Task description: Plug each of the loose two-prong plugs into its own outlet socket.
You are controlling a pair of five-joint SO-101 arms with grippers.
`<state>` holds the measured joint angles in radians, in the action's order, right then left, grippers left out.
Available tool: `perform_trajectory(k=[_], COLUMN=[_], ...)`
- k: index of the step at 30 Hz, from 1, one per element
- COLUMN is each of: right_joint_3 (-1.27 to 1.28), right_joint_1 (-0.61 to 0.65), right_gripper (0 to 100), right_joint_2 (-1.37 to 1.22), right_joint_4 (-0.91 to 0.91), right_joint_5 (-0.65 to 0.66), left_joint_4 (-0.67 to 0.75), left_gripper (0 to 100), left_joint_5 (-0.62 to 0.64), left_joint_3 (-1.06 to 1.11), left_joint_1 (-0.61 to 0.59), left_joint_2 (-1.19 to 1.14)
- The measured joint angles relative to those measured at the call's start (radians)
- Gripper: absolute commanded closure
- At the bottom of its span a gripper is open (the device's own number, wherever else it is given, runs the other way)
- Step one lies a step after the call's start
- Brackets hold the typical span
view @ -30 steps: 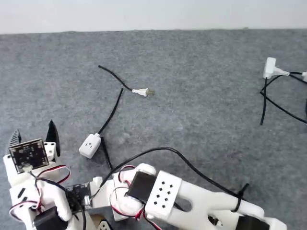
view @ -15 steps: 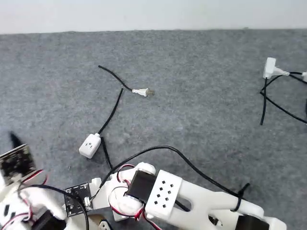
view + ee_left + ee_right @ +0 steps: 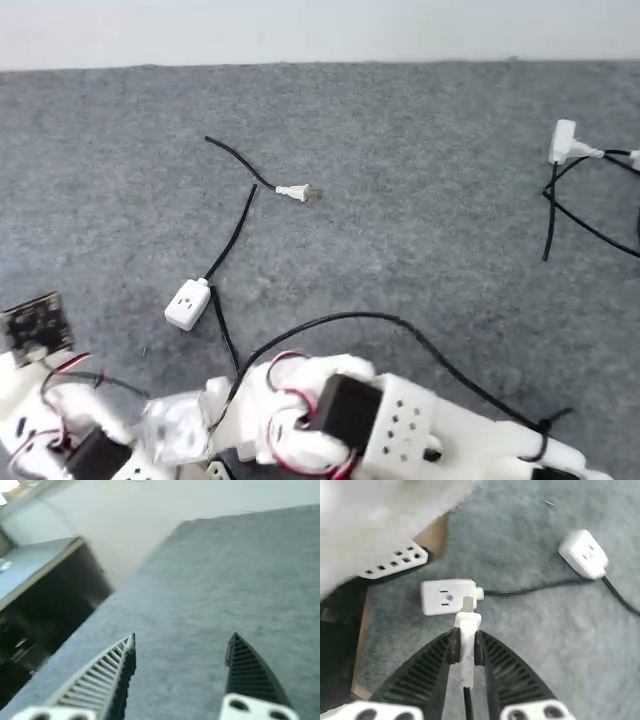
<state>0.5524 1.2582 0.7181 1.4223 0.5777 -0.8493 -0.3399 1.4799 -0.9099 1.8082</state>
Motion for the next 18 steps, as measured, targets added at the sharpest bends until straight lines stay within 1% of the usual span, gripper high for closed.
perform_trajectory(k=[3,8,10,14,16,18], right_joint_3=[0.0,0.0,0.0,0.0,0.0,0.0], right_joint_1=[-0.08,-0.195,-0.23,-0.259,-0.259,-0.259], right_gripper=[99.1,99.1,99.1,99.1,99.1,99.1], right_joint_2=[0.064,0.233,0.304,0.393,0.394,0.368], right_joint_4=[0.0,0.031,0.052,0.068,0.066,0.041], right_joint_5=[-0.003,-0.003,-0.002,-0.002,-0.014,-0.029], left_joint_4=[-0.041,-0.241,-0.285,-0.276,-0.276,-0.276], left_gripper=[71,71,71,71,71,71], left_joint_5=[0.0,0.0,0.0,0.0,0.0,0.0], left_joint_3=[0.012,0.012,0.012,-0.002,-0.046,-0.104], left_joint_1=[0.127,0.417,0.494,0.5,0.468,0.405], left_joint_2=[0.0,0.0,0.0,0.0,0.0,0.0])
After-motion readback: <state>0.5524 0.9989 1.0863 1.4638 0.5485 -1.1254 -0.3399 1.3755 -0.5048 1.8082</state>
